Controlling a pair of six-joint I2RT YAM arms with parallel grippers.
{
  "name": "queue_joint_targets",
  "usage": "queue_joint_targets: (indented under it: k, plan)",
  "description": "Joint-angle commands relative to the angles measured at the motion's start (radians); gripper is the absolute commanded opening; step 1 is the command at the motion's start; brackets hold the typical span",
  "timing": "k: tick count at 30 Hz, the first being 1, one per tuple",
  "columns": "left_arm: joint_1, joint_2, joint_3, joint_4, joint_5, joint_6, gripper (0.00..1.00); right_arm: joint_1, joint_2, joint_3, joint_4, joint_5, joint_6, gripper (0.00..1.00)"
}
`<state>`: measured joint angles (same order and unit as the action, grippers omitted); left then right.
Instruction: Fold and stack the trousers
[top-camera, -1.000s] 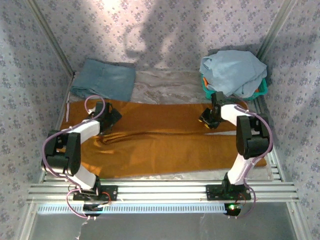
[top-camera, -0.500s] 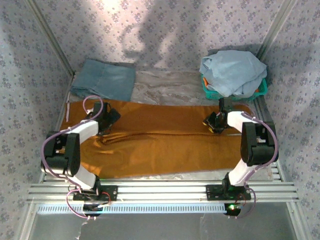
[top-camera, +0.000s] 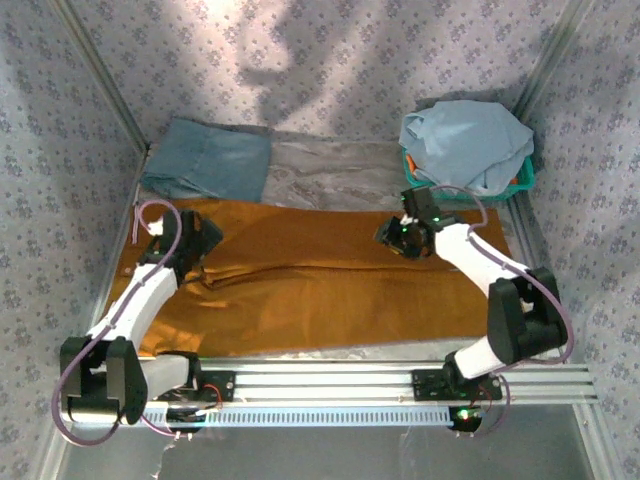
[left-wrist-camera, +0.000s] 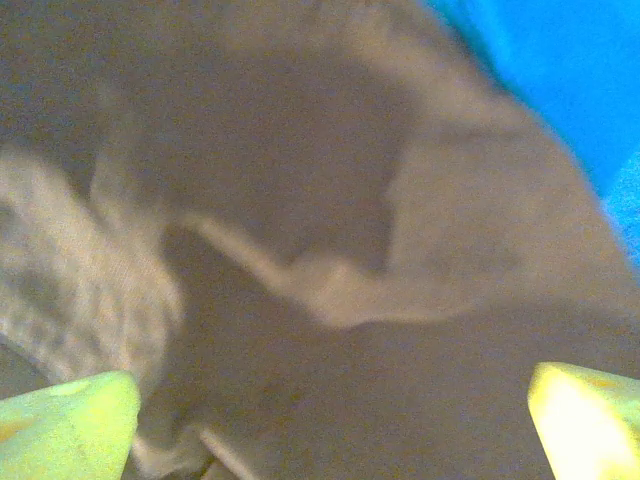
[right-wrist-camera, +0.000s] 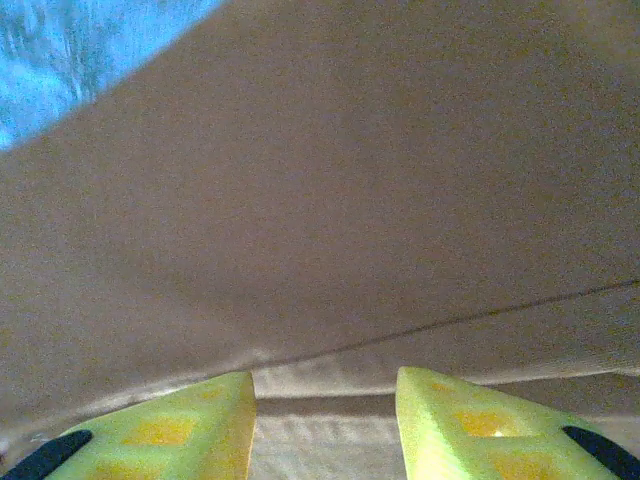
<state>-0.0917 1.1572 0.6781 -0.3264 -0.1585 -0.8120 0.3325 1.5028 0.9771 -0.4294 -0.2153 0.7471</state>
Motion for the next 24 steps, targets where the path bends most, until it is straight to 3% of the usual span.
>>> queue_joint_targets:
  k: [1, 5, 10, 19, 24]
  plan:
    - [0.003, 0.02, -0.077, 0.001, 0.055, -0.028, 1.0, 0.059, 0.082, 0.016, -0.01, -0.035, 0.009, 0.43]
    - [0.002, 0.061, -0.122, 0.076, 0.112, -0.035, 1.0, 0.079, 0.186, 0.015, 0.035, -0.059, 0.028, 0.43]
    - [0.0, 0.144, -0.135, 0.168, 0.131, -0.037, 1.0, 0.028, 0.256, -0.002, 0.053, -0.014, 0.027, 0.43]
    - [-0.013, 0.306, -0.107, 0.308, 0.148, -0.043, 1.0, -0.116, 0.264, -0.015, 0.035, 0.025, -0.024, 0.41]
    - [-0.013, 0.258, -0.076, 0.26, 0.114, -0.03, 1.0, -0.112, 0.245, 0.011, 0.014, -0.008, -0.041, 0.41]
